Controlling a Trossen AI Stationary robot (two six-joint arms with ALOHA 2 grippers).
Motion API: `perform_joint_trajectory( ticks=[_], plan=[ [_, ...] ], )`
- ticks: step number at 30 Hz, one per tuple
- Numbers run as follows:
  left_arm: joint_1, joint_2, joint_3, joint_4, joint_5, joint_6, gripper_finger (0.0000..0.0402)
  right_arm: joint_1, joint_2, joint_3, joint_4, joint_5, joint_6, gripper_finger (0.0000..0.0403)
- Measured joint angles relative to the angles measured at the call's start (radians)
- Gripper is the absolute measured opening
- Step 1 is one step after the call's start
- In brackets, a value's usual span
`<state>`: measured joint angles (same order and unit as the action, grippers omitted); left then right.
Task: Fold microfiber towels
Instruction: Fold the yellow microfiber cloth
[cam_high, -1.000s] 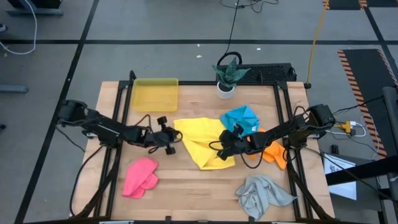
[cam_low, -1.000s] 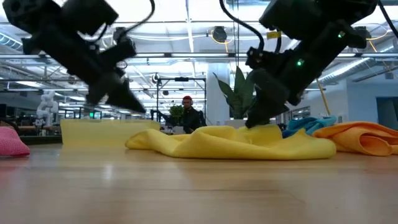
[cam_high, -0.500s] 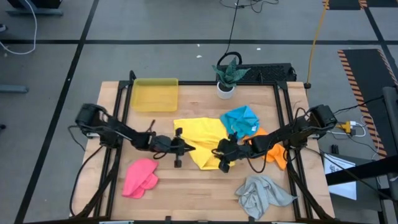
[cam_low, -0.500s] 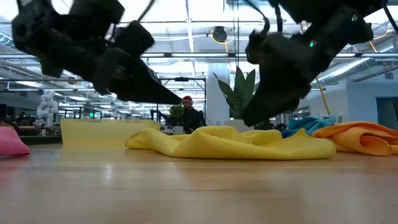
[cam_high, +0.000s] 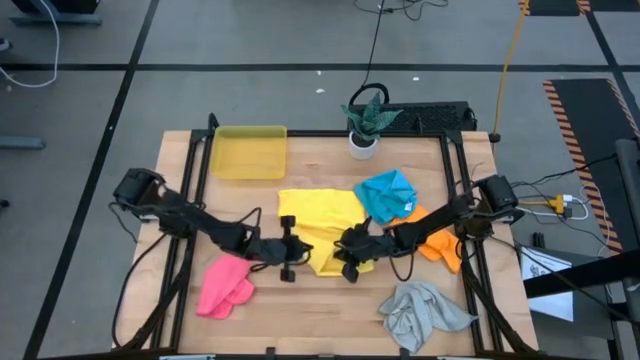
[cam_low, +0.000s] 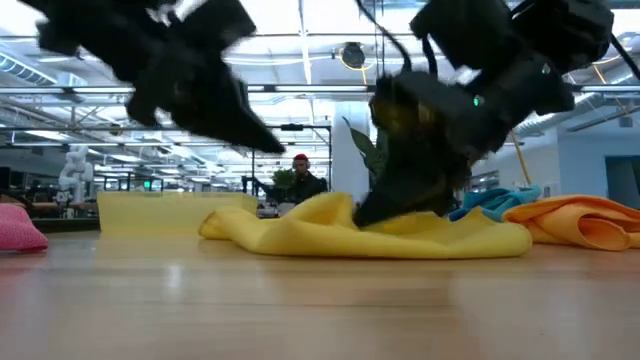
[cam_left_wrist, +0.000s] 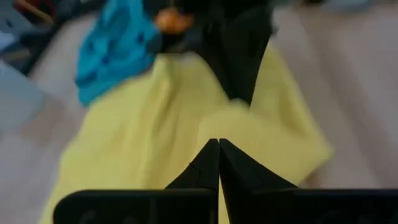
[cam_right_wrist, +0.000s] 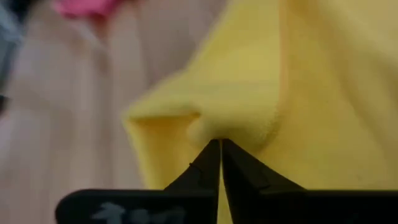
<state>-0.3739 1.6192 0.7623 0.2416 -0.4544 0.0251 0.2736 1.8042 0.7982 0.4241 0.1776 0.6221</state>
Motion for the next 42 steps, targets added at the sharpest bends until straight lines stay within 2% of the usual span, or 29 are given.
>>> perform_joint_trajectory(
  ticks=[3,8,13,18,21,25,28,32,36,38,42],
  plan=[
    [-0.045,-0.060,-0.005,-0.070,-0.055,-0.001,0.0017,0.008,-0.020,0.008,0.060,-0.002,-0.050,0.0009],
    [-0.102,-0.110,-0.004,-0.085,-0.097,-0.009,0.0003,0.016,0.002,0.010,0.210,-0.058,-0.142,0.0008],
    [-0.140,-0.119,-0.003,-0.059,-0.097,-0.015,0.0017,0.016,0.137,0.060,0.346,-0.108,-0.173,0.0015],
    [-0.160,-0.116,-0.003,-0.071,-0.097,-0.030,0.0015,0.014,0.260,0.181,0.354,-0.224,-0.217,0.0057],
    [-0.165,-0.116,-0.002,-0.082,-0.098,-0.051,0.0004,0.007,0.243,0.204,0.288,-0.262,-0.243,0.0090],
    [-0.165,-0.116,-0.003,-0.122,-0.098,-0.097,0.0011,-0.004,0.133,0.194,0.118,-0.215,-0.264,0.0120],
    [-0.165,-0.116,-0.005,-0.146,-0.112,-0.125,0.0019,-0.001,0.022,0.174,-0.109,-0.103,-0.261,0.0124],
    [-0.162,-0.116,-0.024,-0.125,-0.115,-0.140,0.0010,0.015,-0.108,0.137,-0.322,0.043,-0.178,0.0116],
    [-0.152,-0.114,-0.037,-0.104,-0.118,-0.154,0.0004,0.023,-0.169,0.071,-0.410,0.104,-0.060,0.0102],
    [-0.143,-0.114,-0.042,-0.085,-0.118,-0.160,0.0012,0.023,-0.168,0.037,-0.392,0.107,-0.017,0.0095],
    [-0.118,-0.064,-0.041,0.051,-0.069,-0.075,0.0034,0.030,-0.147,-0.022,-0.385,0.106,0.048,0.0082]
  ],
)
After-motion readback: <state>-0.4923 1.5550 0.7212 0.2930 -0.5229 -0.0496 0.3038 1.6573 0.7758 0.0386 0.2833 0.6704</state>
